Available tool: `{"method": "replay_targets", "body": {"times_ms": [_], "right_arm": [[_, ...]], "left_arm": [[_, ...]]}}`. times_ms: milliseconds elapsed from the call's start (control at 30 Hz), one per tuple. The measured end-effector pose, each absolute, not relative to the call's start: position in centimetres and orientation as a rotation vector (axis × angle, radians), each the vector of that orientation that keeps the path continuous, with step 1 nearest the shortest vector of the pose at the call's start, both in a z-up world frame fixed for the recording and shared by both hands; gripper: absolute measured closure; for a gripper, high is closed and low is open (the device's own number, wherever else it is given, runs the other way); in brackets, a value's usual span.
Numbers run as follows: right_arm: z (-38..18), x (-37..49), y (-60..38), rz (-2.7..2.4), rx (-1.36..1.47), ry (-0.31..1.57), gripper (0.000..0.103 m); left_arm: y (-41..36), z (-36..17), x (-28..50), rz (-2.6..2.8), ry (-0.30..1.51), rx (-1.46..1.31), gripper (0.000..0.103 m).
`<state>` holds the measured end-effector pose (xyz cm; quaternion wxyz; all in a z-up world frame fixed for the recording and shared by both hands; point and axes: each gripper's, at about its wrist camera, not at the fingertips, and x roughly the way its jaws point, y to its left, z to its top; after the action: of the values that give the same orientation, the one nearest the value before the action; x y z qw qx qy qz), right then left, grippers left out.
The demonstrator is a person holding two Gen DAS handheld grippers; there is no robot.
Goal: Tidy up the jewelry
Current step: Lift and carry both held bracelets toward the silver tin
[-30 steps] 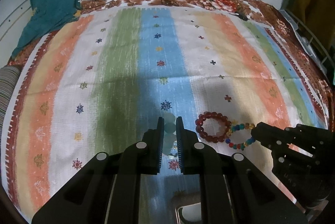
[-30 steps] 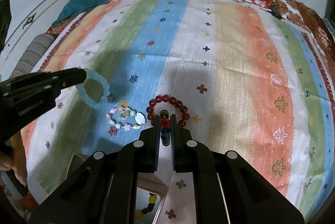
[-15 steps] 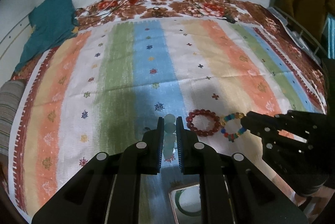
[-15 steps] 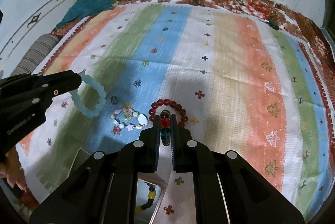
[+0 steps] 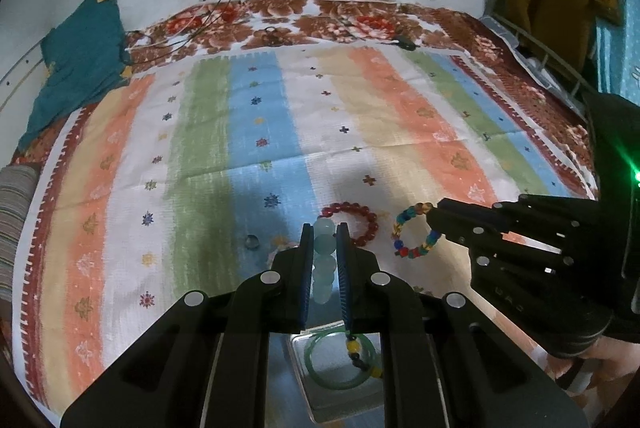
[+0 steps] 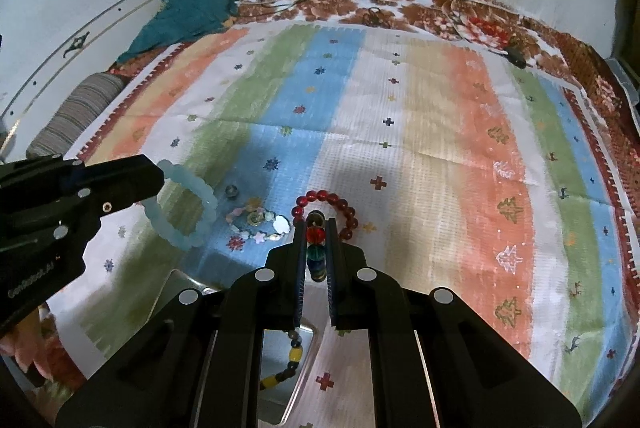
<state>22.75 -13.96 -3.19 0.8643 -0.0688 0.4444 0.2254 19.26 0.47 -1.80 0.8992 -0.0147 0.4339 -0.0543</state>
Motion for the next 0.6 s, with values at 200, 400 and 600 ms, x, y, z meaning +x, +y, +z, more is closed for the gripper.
{"method": "replay_targets", "body": {"times_ms": [200, 400, 600], "right_arm": [[-2.8, 21.5, -13.9, 0.487, -0.151, 0.921, 0.093], [-2.8, 20.5, -14.0, 0.495, -0.158, 0.921, 0.093], [-2.9, 19.4, -14.2, 0.511, -0.155, 0.925, 0.093]], "left_arm": [[0.3, -1.4, 18.0, -0.124, 0.897, -0.044, 0.092], [0.1, -1.1, 16.7, -0.144, 0.892, -0.059, 0.092], [-0.2, -1.1, 15.1, -0.145, 0.895, -0.063, 0.092]]}}
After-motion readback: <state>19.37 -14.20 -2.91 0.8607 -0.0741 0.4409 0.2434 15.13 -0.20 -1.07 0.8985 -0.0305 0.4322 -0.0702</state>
